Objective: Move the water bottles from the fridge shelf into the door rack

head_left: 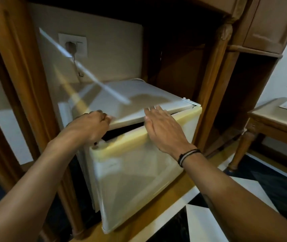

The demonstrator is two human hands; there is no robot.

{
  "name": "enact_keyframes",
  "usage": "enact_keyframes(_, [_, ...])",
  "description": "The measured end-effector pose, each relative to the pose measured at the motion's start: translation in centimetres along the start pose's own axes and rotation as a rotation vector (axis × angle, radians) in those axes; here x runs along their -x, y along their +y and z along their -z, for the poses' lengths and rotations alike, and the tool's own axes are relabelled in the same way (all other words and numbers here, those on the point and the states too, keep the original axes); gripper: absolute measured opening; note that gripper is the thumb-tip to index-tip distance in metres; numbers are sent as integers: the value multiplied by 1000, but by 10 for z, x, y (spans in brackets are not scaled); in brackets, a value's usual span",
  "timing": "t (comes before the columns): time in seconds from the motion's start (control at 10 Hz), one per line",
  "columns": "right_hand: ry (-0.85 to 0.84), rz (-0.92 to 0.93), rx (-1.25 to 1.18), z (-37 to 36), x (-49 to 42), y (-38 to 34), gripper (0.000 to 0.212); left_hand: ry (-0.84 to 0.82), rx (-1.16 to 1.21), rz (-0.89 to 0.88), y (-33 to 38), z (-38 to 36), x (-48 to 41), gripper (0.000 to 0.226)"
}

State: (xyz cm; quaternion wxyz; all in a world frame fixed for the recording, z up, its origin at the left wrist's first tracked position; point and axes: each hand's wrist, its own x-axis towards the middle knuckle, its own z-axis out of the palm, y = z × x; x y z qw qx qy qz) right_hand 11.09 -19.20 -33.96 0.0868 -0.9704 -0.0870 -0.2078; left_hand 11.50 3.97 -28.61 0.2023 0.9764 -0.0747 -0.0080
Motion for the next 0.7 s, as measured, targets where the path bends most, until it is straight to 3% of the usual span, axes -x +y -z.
enact_keyframes(0.1, [71, 14, 33, -16, -21, -4, 56, 30, -35, -31, -2, -9, -6, 59])
enact_keyframes(0.2, [199, -50, 123, -40, -34, -12, 57, 260, -313, -130, -8, -45, -7, 74])
enact_keyframes(0.3, [171, -89, 108, -41, -38, -10, 58, 207, -408, -69, -4, -55, -11, 81])
enact_keyframes(0.4, [-152, -98, 71, -18, -29, -16, 63, 22, -406, -3, 6, -50, -6, 93])
enact_keyframes(0.5, [-386, -108, -56, 48, -37, -26, 72, -140, -387, 48, 31, -2, 2, 102])
enact_keyframes(0.6, [-409, -162, -113, 165, -18, -50, 72, -147, -220, 57, 86, 81, 38, 81])
enact_keyframes(0.7, [-420, -146, -153, 251, -12, -65, 74, -159, -223, -21, 122, 144, 62, 80])
